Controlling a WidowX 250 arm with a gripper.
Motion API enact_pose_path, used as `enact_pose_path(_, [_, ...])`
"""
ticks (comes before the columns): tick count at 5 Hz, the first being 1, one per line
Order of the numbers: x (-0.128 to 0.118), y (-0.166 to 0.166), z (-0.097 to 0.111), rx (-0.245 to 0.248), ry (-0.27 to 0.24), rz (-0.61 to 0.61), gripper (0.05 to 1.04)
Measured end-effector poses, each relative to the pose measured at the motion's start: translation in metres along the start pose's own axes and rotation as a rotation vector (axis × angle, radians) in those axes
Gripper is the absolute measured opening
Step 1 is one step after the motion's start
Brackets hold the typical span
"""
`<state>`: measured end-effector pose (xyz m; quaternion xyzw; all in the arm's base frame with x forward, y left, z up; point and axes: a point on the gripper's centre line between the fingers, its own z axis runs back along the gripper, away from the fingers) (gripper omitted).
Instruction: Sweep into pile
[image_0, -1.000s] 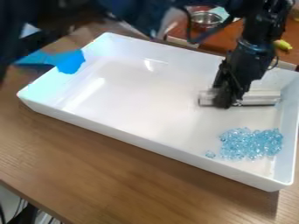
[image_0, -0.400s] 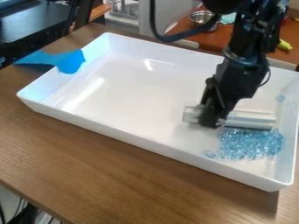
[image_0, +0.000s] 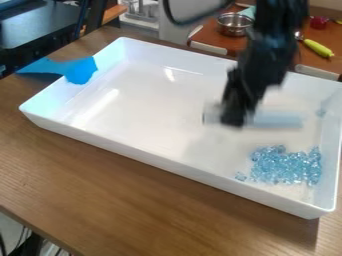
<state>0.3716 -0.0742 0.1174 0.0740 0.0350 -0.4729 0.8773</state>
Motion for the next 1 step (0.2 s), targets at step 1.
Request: enact_pose_path(1, [-0.032, 0.032, 0.0045, -0.03, 0.03, 0.161, 0.381])
